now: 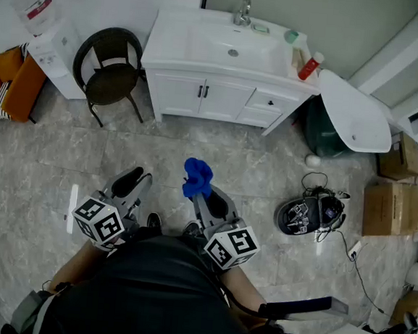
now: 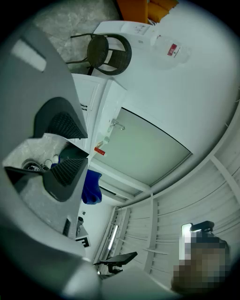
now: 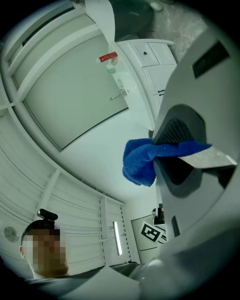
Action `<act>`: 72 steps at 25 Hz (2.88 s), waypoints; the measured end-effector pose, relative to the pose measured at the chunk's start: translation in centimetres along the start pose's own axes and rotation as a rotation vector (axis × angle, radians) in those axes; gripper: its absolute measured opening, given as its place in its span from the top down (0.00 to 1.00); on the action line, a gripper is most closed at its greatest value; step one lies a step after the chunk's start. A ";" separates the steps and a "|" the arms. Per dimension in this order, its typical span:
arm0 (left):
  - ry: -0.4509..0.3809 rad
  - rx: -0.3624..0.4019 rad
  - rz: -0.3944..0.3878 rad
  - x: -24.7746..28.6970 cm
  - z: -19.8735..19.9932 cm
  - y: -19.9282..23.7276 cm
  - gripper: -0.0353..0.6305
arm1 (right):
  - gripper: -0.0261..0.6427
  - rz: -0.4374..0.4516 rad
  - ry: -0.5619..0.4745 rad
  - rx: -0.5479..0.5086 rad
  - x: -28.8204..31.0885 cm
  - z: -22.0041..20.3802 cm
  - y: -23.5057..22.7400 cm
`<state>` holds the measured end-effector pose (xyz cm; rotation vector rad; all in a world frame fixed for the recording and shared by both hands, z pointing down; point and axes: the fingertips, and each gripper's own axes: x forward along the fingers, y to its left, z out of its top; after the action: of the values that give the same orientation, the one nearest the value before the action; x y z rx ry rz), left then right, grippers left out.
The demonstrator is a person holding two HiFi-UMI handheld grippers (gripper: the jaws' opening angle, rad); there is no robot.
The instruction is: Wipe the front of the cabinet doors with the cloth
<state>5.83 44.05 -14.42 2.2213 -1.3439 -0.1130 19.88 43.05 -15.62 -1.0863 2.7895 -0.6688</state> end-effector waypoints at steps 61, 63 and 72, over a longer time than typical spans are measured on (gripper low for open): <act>0.089 0.064 0.180 31.5 0.2 47.1 0.75 | 0.88 -0.131 0.115 0.105 51.9 -18.2 -28.7; 0.075 0.085 0.195 32.2 -1.5 49.7 0.75 | 0.88 -0.109 0.107 0.091 54.0 -20.4 -29.1; -0.065 0.121 0.249 37.6 -7.3 60.4 0.75 | 0.88 0.101 0.002 -0.046 62.1 -27.0 -31.4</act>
<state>-21.13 -6.47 28.46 2.1415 -1.6914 -0.0142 -12.74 -8.46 27.38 -0.9444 2.8523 -0.5989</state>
